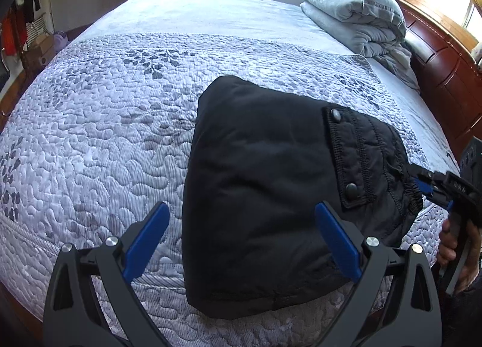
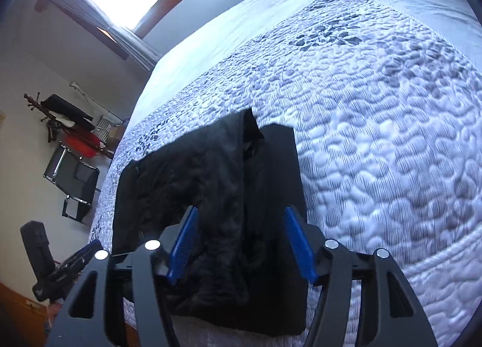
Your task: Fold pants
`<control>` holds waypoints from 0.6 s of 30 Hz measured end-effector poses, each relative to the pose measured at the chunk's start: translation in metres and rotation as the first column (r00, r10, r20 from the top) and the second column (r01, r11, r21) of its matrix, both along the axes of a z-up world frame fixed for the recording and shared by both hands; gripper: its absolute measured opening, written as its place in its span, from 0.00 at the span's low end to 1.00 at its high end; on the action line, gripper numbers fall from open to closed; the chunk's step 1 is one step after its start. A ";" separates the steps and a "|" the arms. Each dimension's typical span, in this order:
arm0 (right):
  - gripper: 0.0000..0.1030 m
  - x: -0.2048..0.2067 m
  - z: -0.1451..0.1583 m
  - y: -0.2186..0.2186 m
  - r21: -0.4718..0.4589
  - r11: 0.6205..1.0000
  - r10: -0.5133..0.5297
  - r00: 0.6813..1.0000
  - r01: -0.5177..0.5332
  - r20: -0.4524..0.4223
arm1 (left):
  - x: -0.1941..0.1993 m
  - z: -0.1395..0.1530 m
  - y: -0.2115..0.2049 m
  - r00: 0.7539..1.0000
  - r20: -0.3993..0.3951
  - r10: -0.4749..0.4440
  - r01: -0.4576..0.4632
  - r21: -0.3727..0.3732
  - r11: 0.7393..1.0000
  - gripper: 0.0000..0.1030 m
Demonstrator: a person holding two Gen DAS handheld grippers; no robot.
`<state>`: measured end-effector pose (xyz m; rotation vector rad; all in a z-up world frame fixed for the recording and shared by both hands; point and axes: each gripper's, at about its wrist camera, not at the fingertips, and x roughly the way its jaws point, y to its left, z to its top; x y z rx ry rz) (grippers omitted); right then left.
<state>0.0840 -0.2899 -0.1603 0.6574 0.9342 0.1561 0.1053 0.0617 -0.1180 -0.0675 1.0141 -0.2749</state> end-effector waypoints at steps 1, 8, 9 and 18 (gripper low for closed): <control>0.61 0.006 -0.002 0.000 0.001 1.000 0.006 1.000 -0.006 -0.013 | -0.001 0.002 -0.001 1.000 0.005 -0.002 0.002 0.003 1.000 0.94; 0.45 0.024 -0.020 0.014 0.026 0.999 0.042 0.999 -0.041 -0.024 | -0.005 0.013 -0.005 0.999 0.039 -0.014 0.013 0.027 1.000 0.95; 0.39 0.024 -0.021 0.015 0.040 0.998 0.051 0.999 -0.050 -0.018 | -0.005 0.015 -0.005 0.999 0.045 -0.019 0.018 0.032 0.999 0.95; 0.12 0.016 0.008 0.016 0.020 0.998 0.066 0.997 -0.067 0.035 | -0.008 0.023 -0.010 0.997 0.074 -0.037 0.033 0.054 0.998 0.95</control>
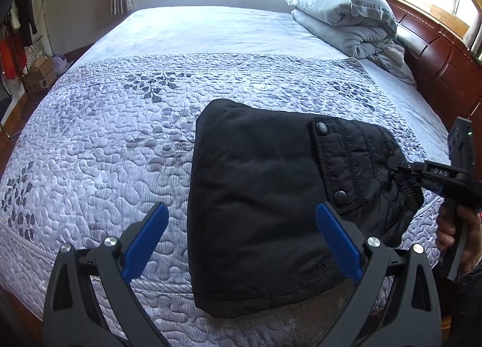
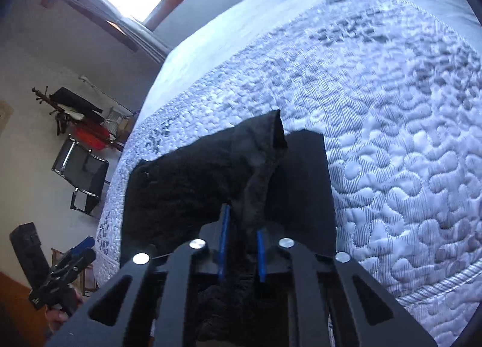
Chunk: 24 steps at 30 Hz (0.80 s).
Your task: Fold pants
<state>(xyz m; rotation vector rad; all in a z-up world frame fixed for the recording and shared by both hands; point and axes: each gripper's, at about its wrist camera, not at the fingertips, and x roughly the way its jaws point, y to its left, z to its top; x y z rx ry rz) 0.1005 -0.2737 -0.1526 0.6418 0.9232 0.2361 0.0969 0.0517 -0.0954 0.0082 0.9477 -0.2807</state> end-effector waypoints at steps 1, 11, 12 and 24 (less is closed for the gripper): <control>0.11 -0.001 0.004 -0.001 -0.005 1.000 0.004 1.000 -0.004 0.010 | -0.001 0.000 -0.001 1.000 0.001 0.000 0.000 -0.001 1.000 0.95; 0.10 -0.007 0.023 -0.008 -0.031 1.000 0.000 0.999 0.001 0.035 | 0.000 -0.002 -0.005 1.000 -0.004 -0.012 0.012 -0.001 1.000 0.95; 0.10 -0.008 0.021 -0.008 -0.031 1.000 -0.002 1.000 0.003 0.030 | 0.000 -0.002 -0.005 1.000 -0.003 -0.014 0.014 0.002 1.000 0.95; 0.10 -0.004 -0.020 -0.015 0.028 0.999 -0.041 0.998 0.042 -0.044 | 0.004 -0.012 0.000 0.999 -0.037 0.006 -0.006 -0.002 1.000 0.96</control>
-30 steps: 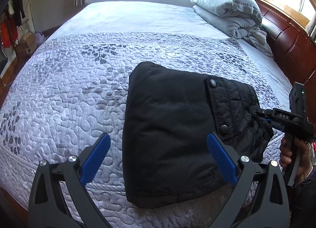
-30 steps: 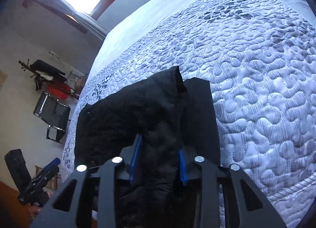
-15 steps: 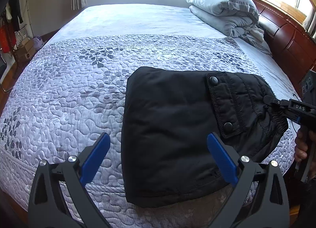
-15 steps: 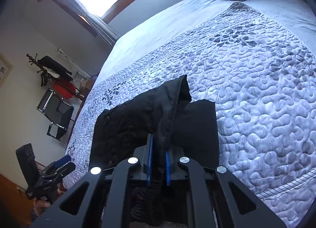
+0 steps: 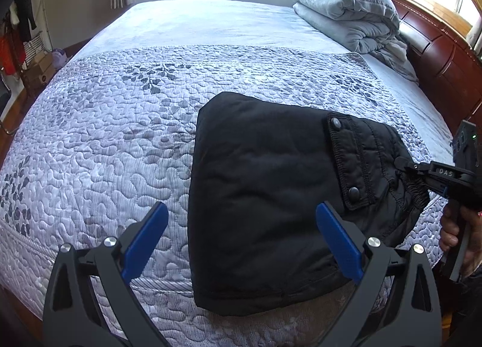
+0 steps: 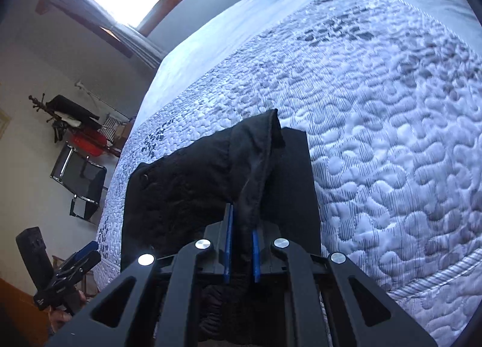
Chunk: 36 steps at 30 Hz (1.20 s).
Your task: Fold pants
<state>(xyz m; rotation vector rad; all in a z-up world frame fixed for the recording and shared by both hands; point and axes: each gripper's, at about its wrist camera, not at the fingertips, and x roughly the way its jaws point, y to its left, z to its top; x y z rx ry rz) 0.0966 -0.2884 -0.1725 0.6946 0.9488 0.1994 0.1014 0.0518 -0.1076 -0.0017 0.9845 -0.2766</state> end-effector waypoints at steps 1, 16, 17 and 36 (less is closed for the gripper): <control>0.11 0.000 -0.001 0.000 0.004 1.000 0.000 1.000 0.000 -0.002 | 0.000 -0.001 0.000 1.000 -0.003 0.001 -0.001 -0.001 1.000 0.96; 0.25 -0.055 -0.005 -0.012 0.055 0.998 -0.013 1.000 0.013 -0.015 | -0.002 -0.023 0.010 0.998 -0.062 0.021 -0.020 0.014 1.000 0.96; 0.23 -0.058 -0.005 -0.011 0.056 0.998 -0.017 1.000 0.017 -0.010 | -0.002 -0.026 0.010 0.997 -0.069 0.023 -0.022 0.013 1.000 0.96; 0.25 -0.058 -0.007 -0.008 -0.026 1.000 -0.015 0.998 0.014 -0.059 | 0.005 -0.051 0.012 0.989 -0.147 0.030 -0.031 -0.002 1.000 0.96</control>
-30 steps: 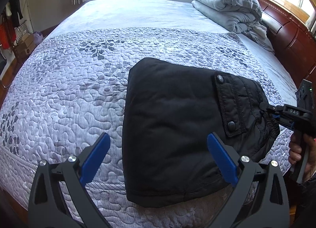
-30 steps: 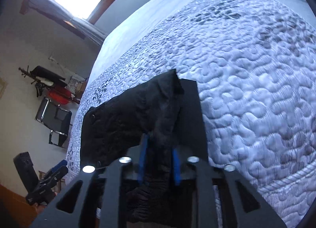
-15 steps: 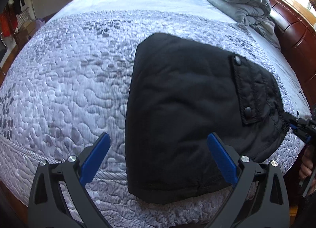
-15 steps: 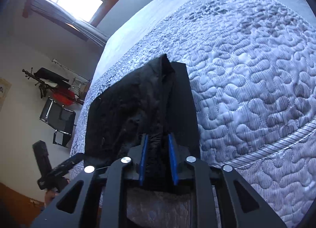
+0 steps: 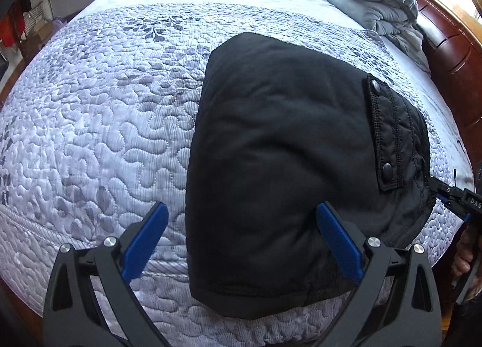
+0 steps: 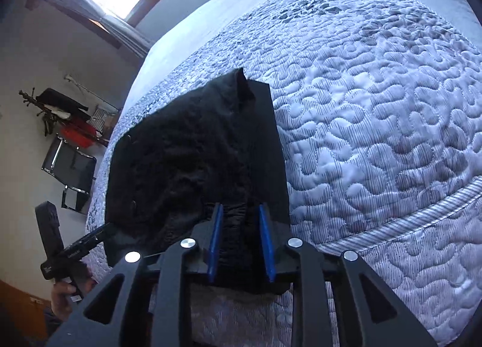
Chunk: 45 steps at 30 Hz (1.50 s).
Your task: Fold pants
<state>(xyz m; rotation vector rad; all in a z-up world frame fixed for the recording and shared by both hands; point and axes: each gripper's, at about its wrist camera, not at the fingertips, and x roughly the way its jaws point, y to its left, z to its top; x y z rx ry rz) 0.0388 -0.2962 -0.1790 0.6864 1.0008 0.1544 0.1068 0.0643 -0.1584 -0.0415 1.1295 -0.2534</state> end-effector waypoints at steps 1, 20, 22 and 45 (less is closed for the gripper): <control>0.25 -0.003 0.004 -0.001 -0.005 1.000 -0.003 1.000 0.003 0.009 | -0.001 0.003 0.002 1.000 0.006 0.002 -0.002 -0.004 1.000 0.96; 0.14 -0.017 0.011 0.035 -0.111 0.990 0.090 0.996 -0.089 0.003 | -0.016 -0.004 -0.016 0.997 -0.030 -0.068 0.067 -0.033 0.997 0.97; 0.13 -0.016 0.005 0.034 -0.106 0.990 0.089 0.996 -0.089 -0.004 | -0.014 -0.011 -0.016 0.997 -0.032 -0.074 0.073 -0.028 0.997 0.98; 0.18 -0.012 0.024 0.018 -0.039 0.998 0.051 0.997 -0.049 0.054 | 0.005 0.027 -0.001 0.999 0.046 -0.014 0.019 -0.106 0.994 0.97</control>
